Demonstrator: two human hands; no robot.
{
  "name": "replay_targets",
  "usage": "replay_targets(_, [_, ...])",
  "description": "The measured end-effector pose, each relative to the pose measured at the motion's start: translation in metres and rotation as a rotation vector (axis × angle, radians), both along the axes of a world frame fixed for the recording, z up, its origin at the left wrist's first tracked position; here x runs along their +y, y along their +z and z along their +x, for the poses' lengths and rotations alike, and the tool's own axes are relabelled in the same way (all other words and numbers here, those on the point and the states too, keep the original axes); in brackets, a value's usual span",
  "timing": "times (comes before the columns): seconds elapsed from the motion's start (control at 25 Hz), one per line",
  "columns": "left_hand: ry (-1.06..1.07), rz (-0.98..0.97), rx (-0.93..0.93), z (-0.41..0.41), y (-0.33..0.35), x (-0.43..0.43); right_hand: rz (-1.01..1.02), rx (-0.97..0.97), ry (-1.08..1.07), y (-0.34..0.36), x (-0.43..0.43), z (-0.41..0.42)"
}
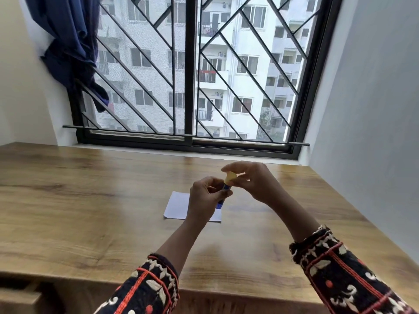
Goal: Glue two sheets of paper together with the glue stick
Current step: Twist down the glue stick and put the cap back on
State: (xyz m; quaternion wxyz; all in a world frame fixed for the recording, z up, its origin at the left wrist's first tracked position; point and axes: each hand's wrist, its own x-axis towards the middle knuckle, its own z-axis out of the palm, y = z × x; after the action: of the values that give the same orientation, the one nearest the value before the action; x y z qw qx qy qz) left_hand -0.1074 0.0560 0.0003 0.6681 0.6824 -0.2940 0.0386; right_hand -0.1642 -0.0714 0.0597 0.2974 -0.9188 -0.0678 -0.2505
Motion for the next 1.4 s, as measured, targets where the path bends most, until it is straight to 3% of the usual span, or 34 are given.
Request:
replay_targets(0.28, [0.045,0.005,0.050,0.000,-0.005,0.000,-0.028,0.004,-0.009,0.002,0.007,0.002])
replay_targets(0.56, [0.066,-0.025,0.063,-0.004,-0.006,-0.003,-0.100,-0.010,-0.191,-0.002,0.009,0.004])
replay_targets(0.8, [0.098,-0.079,0.050,-0.001,0.001,0.000,0.349,-0.048,-0.110,-0.024,0.012,0.004])
replay_targets(1.12, [0.179,0.009,0.042,0.000,0.006,0.000,0.268,-0.048,-0.056,-0.037,0.025,-0.002])
replay_targets(1.4, [0.088,0.074,-0.023,-0.003,0.021,-0.003,0.240,-0.076,0.016,-0.020,0.009,-0.012])
